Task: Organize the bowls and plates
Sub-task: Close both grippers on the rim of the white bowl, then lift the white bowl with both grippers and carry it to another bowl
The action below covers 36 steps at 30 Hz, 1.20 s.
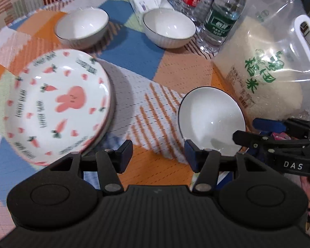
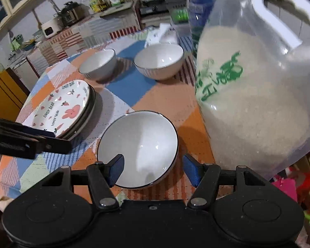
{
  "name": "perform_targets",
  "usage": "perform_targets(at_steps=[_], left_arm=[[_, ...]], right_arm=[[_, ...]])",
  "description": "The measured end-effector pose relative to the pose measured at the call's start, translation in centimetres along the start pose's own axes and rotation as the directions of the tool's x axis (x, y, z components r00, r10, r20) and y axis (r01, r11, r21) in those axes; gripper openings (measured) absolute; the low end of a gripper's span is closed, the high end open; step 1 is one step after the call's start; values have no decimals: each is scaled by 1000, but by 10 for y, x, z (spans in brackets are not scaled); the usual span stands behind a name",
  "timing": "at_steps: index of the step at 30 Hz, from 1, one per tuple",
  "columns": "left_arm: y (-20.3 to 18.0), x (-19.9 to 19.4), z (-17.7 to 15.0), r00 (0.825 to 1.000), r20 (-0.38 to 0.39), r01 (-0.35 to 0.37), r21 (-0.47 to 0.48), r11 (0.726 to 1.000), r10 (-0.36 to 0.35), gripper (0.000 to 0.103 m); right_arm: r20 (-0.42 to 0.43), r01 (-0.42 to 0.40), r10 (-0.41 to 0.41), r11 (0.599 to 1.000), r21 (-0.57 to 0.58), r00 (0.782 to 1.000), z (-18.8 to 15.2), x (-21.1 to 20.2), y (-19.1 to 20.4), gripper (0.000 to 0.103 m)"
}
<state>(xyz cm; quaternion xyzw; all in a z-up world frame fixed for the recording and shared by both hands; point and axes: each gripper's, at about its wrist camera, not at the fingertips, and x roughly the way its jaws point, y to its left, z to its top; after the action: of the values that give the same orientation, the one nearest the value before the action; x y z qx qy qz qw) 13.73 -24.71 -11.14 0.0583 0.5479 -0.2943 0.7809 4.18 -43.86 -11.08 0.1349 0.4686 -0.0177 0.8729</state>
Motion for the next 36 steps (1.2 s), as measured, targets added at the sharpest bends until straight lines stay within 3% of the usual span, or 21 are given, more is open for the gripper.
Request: perform_targets(at_steps=[4, 9, 12, 13, 14, 17, 19, 22, 36], left_arm=[[-7, 25, 0, 999, -20, 35, -24, 999, -36, 54], [-10, 41, -3, 996, -38, 75, -67, 995, -78, 51], [-12, 42, -5, 995, -28, 96, -66, 993, -98, 37], [-13, 41, -5, 993, -22, 117, -70, 991, -119, 28], [-13, 41, -5, 990, -22, 136, -74, 988, -138, 19], [-16, 39, -4, 990, -28, 134, -77, 988, -137, 18], [-16, 36, -4, 990, -37, 136, -77, 988, -139, 18], [-13, 25, -4, 987, -59, 146, -67, 987, -150, 18], [36, -13, -28, 982, -109, 141, -134, 981, -156, 17]], right_arm=[[-51, -1, 4, 998, 64, 999, 5, 21, -14, 67], [-98, -26, 27, 1000, 5, 995, 4, 36, -15, 65], [-126, -18, 12, 999, -41, 992, 2, 43, -9, 65], [-127, -23, 18, 999, -42, 992, 2, 44, -9, 65], [-133, -35, 30, 999, -37, 991, 3, 45, -10, 62], [-143, -46, 45, 999, 1, 989, 4, 51, -14, 28], [-142, -21, 26, 999, 41, 989, 4, 50, -18, 22], [-149, -19, 31, 996, 83, 988, 3, 47, -18, 20], [-175, -94, 86, 995, -38, 981, -1, 33, 35, 21]])
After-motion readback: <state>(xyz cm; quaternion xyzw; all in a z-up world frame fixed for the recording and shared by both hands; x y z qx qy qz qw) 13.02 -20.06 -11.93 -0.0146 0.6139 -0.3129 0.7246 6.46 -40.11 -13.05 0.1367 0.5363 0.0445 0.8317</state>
